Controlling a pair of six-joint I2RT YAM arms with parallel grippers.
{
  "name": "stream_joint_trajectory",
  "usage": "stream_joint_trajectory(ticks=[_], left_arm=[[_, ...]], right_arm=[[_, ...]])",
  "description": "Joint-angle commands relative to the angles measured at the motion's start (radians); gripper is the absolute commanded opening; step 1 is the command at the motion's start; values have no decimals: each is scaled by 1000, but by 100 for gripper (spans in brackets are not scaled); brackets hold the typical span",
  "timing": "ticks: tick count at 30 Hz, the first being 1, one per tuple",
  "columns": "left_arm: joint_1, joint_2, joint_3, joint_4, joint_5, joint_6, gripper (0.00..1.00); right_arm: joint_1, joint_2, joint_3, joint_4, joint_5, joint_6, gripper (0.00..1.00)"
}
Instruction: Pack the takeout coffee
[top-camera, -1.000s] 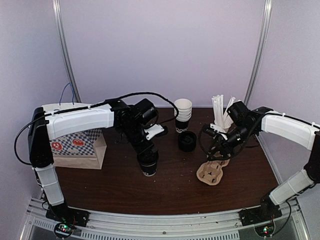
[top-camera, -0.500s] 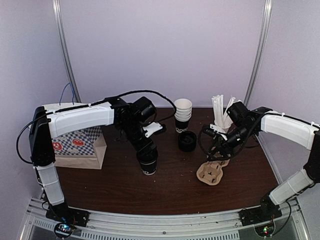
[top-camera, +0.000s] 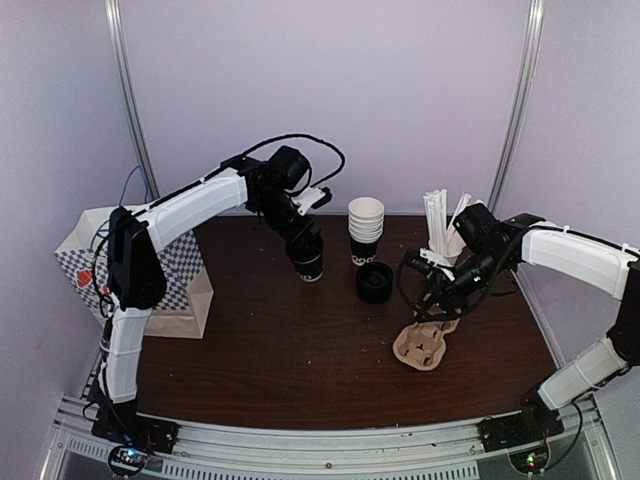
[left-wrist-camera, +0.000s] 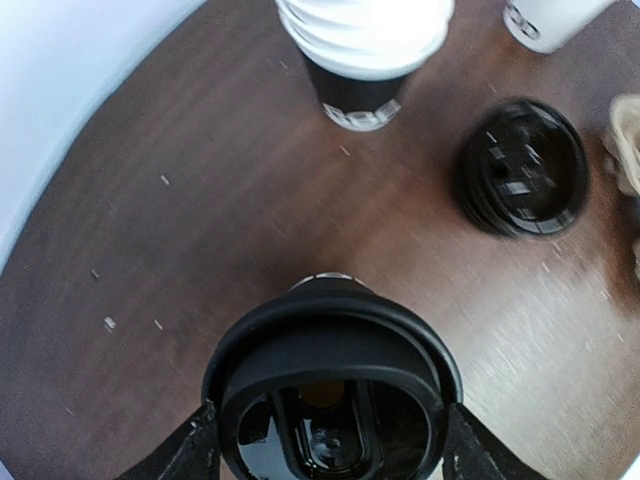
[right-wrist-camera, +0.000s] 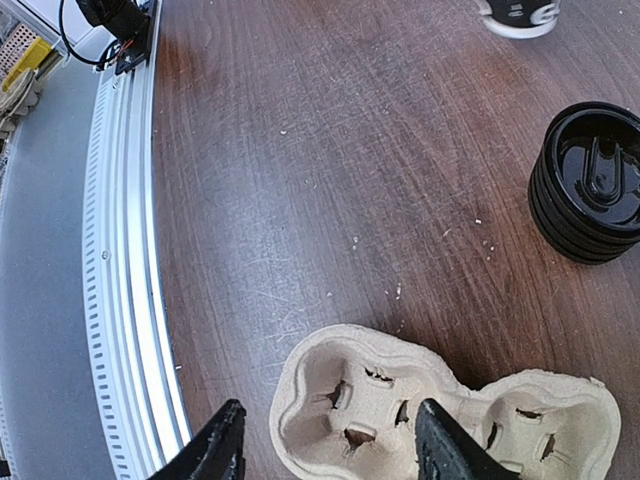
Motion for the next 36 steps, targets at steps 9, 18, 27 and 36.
stream_joint_trajectory(ticks=[9,18,27,36], left_arm=[[24,219,316,-21,-5,68,70],[24,225,356,-1,-19,60,89],[-50,-66,254,-32,-111,110,86],[-63,-564,-68,-146,-295,80,81]], right_arm=[[-3,17,5,7,38,-2,57],[-3,32,10,4,38,1,57],[-3,31,6,2,39,-1,56],[-4,36,23,-10,33,-10,56]])
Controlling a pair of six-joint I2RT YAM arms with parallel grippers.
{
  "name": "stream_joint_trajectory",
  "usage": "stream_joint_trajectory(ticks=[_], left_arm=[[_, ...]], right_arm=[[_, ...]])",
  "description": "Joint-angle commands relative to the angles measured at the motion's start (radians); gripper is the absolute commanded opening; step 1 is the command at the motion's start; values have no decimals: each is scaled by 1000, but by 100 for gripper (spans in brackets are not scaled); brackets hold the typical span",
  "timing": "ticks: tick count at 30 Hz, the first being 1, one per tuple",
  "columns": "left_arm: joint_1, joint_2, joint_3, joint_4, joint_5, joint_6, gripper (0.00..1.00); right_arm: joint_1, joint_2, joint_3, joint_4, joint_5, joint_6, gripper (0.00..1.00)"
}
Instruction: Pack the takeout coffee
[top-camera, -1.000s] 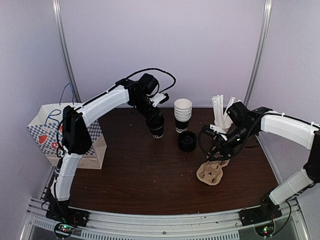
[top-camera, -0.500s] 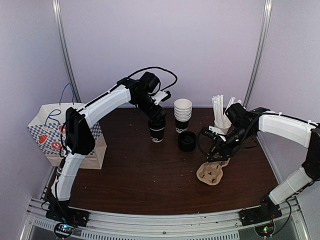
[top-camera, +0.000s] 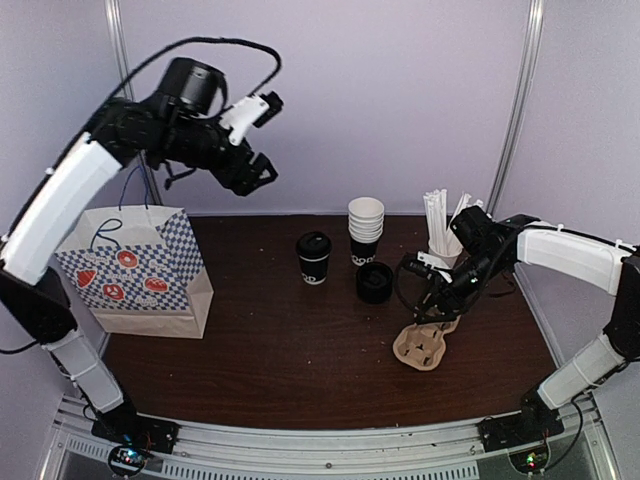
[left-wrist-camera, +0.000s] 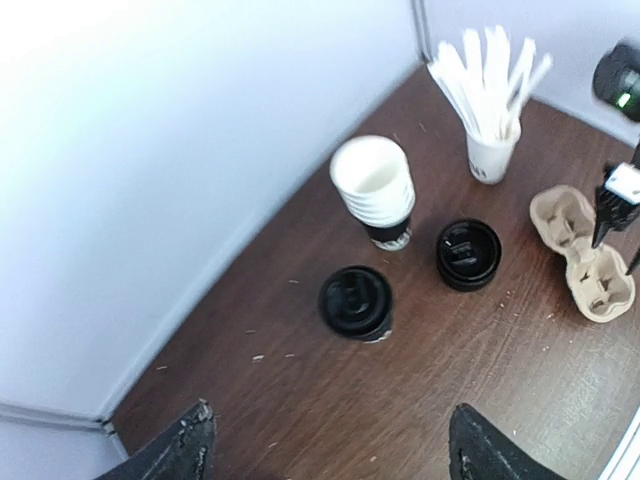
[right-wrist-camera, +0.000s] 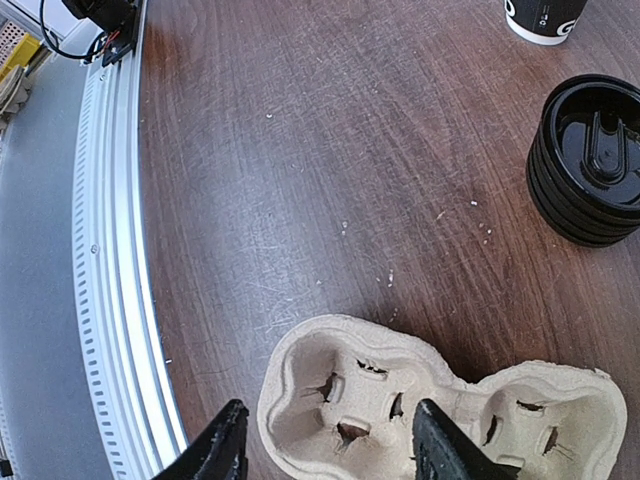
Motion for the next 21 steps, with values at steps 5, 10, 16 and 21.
stream_joint_trajectory(ticks=[5,10,16,21], left_arm=[[31,-173,-163,-345,-299,-213,85],[58,-222,-253,-483,-433,-409,86],[157,-303,-379,-454,-382,-488,82],[187,-332,-425,-455,-345,-526,81]], right_arm=[[-3,8,24,-13,-1,-15,56],[-3,26,25,-15,14,-28,56],[-4,30,21,-18,-16,-22,54],[-3,43,20,-17,-12,-25,54]])
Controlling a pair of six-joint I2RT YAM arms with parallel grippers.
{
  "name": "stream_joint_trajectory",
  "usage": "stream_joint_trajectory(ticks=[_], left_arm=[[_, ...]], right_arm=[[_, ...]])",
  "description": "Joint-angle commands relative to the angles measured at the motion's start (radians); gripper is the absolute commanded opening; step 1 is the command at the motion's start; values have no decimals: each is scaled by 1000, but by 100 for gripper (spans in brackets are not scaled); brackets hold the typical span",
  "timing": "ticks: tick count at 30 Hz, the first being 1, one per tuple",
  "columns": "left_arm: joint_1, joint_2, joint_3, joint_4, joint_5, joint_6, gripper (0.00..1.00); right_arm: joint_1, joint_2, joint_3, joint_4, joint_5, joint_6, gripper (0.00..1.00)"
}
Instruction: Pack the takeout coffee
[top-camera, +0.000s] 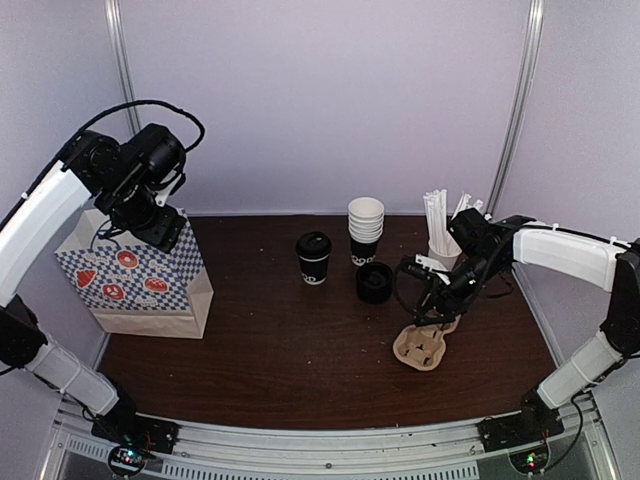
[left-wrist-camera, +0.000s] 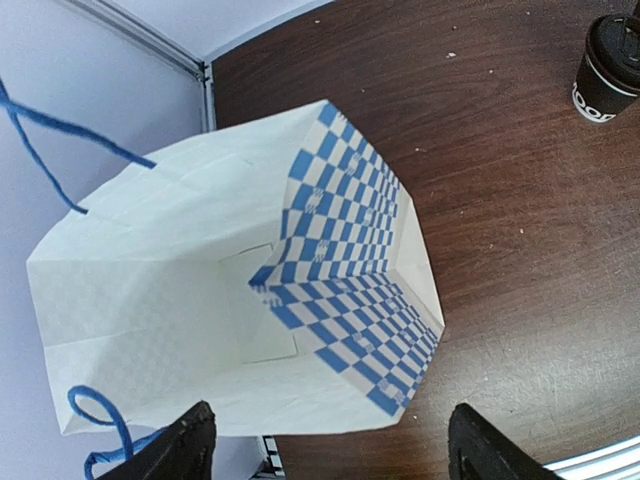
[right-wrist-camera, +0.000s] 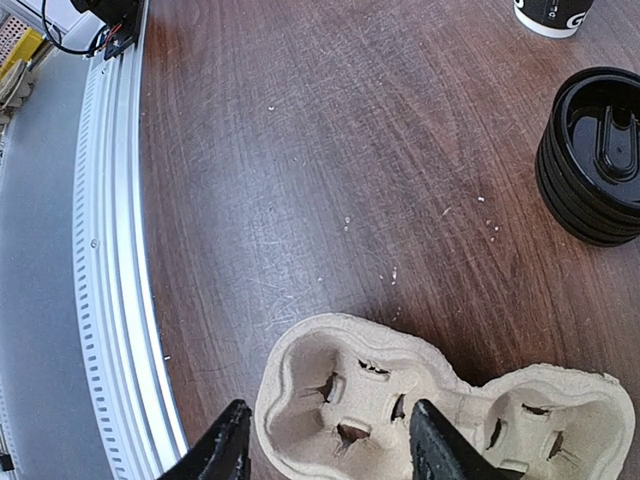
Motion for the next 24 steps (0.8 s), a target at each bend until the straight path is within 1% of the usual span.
stream_joint_trajectory(ticks=[1,9,14,17,20,24], left_arm=[[16,-38,-31,-18,20,-77,80],[55,-55,-109,70,129,-25,66],[69,-19,-113,118,146,27,57],[69,9,-102,121,169,49,50],[69,20,-74,105,194,42,50],[69,-10,-15,85,221,24,58]], right_arm=[[-3,21,17,-12,-6,-8,54],[-3,9,8,-12,23,-10,54],[-4,-13,-8,-6,61,-12,53],[-5,-24,-20,2,77,-14,52],[-8,-29,-22,-3,87,-19,52],[-16,-38,-27,-1,99,-25,52]])
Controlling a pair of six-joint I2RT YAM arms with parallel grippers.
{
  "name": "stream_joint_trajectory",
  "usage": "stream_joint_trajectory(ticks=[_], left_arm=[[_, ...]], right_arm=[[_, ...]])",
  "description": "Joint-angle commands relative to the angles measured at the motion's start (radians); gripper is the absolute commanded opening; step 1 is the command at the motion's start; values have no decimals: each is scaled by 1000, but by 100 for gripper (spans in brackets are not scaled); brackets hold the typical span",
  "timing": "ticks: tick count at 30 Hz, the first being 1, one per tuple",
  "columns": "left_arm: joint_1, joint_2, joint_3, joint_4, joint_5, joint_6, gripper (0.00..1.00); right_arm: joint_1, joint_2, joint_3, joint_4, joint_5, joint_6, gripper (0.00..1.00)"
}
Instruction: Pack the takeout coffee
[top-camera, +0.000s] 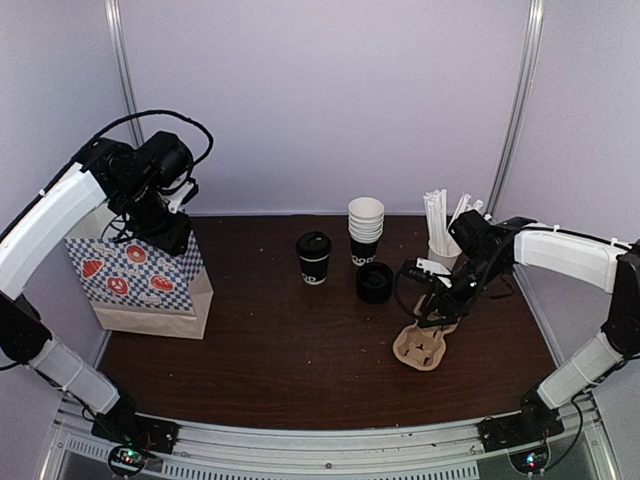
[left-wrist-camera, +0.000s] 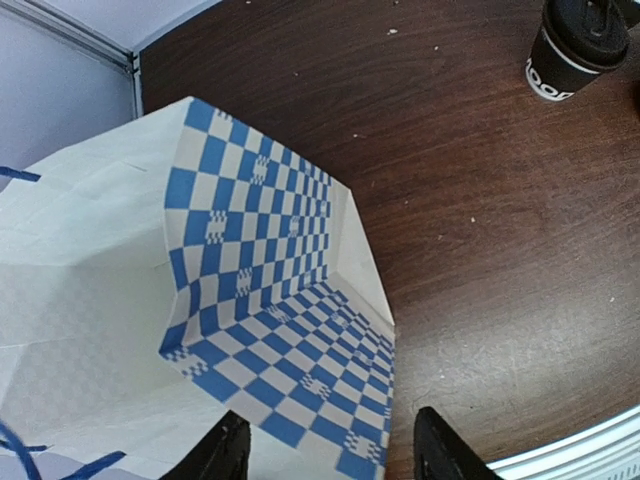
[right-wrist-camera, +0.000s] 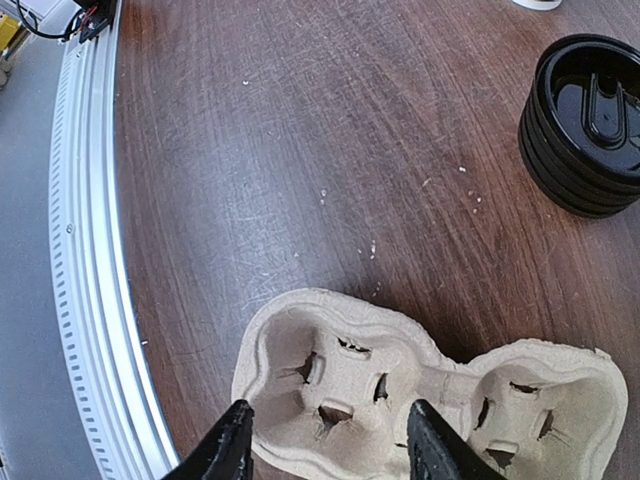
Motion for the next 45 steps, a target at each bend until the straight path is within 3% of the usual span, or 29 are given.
stream_joint_trajectory(ticks=[1,9,18,23,26,29,38,41,45], left_arm=[[6,-36,71,1,54,-6,58],[6,-17,75,-33,42,-47,57],[17,-12,38,-8,-125,-84,77],[139,19,21,94,2,-71,81],[185,58,39,125,68,-67,75],[197,97,66,127,107,-68,63],[171,86,116,77,276,-171,10],[106,84,176,6,263,-223,0],[15,58,217,-52,271,-273,0]], right_arm=[[-12,-32,-14,-1,33,-17,52],[-14,-20,-8,-10,13,-30,52],[-15,-14,-10,-13,16,-34,52],[-13,-10,-11,-12,24,-37,52],[-14,0,-12,-12,24,-39,52],[-14,21,-5,-17,24,-49,52],[-13,68,6,-28,24,-46,51],[-14,121,34,-41,37,-42,49],[-13,168,68,-88,-22,-48,45]])
